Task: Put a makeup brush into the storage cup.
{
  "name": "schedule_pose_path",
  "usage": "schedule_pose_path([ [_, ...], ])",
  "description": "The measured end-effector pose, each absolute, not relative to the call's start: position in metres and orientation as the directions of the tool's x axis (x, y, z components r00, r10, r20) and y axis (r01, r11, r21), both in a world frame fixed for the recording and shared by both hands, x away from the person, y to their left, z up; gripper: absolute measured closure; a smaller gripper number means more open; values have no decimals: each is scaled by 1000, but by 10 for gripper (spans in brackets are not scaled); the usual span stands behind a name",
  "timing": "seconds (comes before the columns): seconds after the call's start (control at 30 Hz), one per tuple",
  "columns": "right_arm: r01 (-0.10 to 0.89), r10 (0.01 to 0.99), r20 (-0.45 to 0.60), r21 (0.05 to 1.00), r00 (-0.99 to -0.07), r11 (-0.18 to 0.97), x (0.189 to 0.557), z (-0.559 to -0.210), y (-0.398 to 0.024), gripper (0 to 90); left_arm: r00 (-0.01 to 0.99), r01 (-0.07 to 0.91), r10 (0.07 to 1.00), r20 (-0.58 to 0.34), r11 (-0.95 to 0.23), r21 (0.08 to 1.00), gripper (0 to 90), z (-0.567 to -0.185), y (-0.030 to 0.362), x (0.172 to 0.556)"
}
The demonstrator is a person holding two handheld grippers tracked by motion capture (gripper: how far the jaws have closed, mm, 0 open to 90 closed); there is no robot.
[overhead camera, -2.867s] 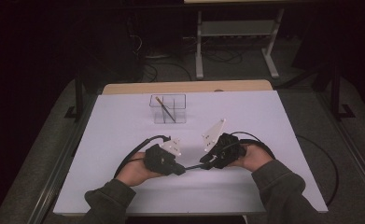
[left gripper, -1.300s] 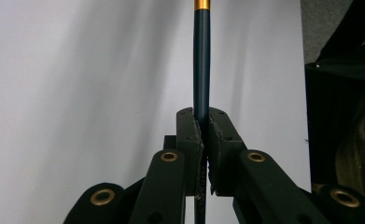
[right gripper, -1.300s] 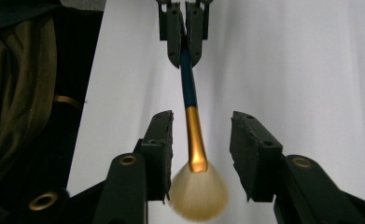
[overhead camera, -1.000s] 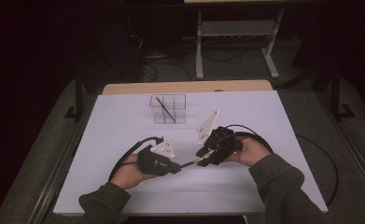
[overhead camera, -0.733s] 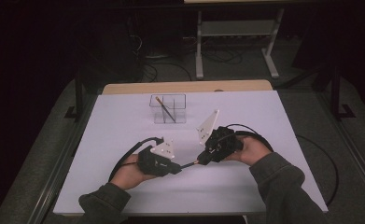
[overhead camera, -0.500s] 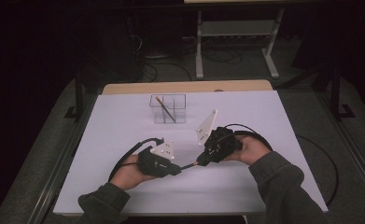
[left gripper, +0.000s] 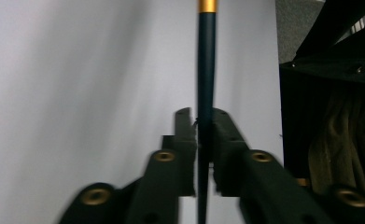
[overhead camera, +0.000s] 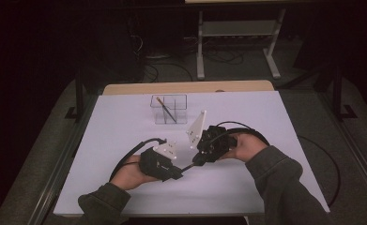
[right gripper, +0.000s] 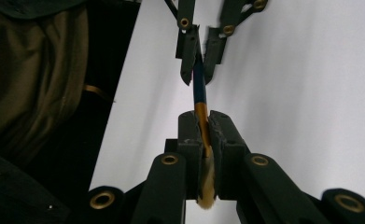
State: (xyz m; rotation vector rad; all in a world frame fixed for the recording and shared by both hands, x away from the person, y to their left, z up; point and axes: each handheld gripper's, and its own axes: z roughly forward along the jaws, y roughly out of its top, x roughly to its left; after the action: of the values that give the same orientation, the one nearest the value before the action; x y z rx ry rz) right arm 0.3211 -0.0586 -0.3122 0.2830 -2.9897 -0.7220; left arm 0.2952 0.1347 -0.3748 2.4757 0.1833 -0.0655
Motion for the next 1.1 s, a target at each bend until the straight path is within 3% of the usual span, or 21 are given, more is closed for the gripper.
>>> schedule_pose_path([
  [0.1, -158, -179, 0, 464, -984, 872, 321, -309, -57, 816, 989, 146, 126, -76, -776, 613, 834, -375, 137, 296],
  [0.23, -97, -122, 17, 493, -992, 865, 324, -308, -62, 627, 987, 153, 148, -62, -760, 631, 837, -374, 141, 296],
  [0.33, -46, -76, 37, 520, -996, 853, 329, -310, -68, 570, 985, 161, 158, -62, -747, 645, 836, -374, 144, 296],
  [0.53, 4, -43, 71, 561, -996, 828, 333, -315, -75, 543, 981, 173, 187, -53, -716, 676, 836, -373, 147, 297],
  [0.67, 18, -51, 103, 577, -993, 817, 334, -317, -74, 605, 981, 172, 188, -50, -719, 674, 836, -374, 144, 297],
  [0.9, 13, -69, 115, 591, -991, 806, 337, -316, -73, 820, 984, 159, 174, -45, -720, 675, 837, -376, 140, 296],
  [1.1, -19, -103, 110, 587, -989, 809, 340, -317, -73, 833, 986, 153, 154, -57, -730, 667, 832, -376, 139, 296],
])
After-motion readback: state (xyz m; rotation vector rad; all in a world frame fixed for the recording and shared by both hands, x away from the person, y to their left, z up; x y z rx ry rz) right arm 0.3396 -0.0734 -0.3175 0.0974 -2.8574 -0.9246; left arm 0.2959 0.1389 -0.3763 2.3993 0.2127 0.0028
